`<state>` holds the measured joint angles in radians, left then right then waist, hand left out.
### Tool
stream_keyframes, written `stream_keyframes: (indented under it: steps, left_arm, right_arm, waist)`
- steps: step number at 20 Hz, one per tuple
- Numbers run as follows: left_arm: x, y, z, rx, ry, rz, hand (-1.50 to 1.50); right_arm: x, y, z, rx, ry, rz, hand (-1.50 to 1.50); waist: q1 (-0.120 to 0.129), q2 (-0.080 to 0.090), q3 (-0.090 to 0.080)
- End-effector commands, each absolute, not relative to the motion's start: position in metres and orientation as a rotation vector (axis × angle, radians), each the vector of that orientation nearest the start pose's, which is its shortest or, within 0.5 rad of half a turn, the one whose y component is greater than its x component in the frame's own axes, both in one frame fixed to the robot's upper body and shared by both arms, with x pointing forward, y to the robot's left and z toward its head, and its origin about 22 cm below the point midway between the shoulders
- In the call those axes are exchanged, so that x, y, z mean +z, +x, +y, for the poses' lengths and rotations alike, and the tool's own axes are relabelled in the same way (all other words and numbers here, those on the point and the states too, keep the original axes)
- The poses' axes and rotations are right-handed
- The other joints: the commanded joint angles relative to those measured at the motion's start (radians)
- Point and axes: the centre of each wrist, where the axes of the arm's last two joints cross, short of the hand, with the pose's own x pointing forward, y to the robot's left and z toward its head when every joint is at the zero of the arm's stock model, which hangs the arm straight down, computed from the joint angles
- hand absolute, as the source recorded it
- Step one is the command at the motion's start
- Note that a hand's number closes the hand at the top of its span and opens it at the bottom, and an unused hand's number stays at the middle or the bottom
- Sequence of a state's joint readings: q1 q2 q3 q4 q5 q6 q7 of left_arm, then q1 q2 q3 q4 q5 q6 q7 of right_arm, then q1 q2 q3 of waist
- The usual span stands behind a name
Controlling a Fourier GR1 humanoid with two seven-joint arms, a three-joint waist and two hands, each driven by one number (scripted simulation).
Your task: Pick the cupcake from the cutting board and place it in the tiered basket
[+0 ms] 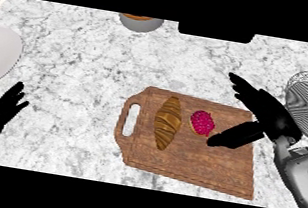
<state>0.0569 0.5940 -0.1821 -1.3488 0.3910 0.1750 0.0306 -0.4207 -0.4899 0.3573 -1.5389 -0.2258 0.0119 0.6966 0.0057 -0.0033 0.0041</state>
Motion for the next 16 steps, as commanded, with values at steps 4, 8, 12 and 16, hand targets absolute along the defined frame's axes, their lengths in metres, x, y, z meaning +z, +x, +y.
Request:
stream_keyframes:
  steps: [4,8,12,16]
  left_arm:
    - [-0.013,0.209,0.370,-0.072,0.279,-1.195,0.00]
    - [-0.019,0.201,0.367,-0.078,0.280,-1.197,0.00]
    - [-0.024,0.203,0.349,-0.058,0.279,-1.195,0.00]
    - [-0.007,0.214,0.379,-0.078,0.283,-1.202,0.00]
  right_arm:
    - [0.105,0.305,-0.227,0.677,-0.154,-0.914,-1.50]
    - [0.117,0.303,-0.216,0.666,-0.206,-0.893,-1.50]
    - [0.103,0.298,-0.242,0.611,-0.166,-0.872,-1.50]
    - [0.081,0.289,-0.241,0.642,-0.132,-0.857,-1.50]
  waist:
    - [-0.002,0.002,-0.004]
    - [-0.001,0.002,-0.004]
    - [-0.003,0.002,-0.004]
    - [-0.005,0.003,-0.004]
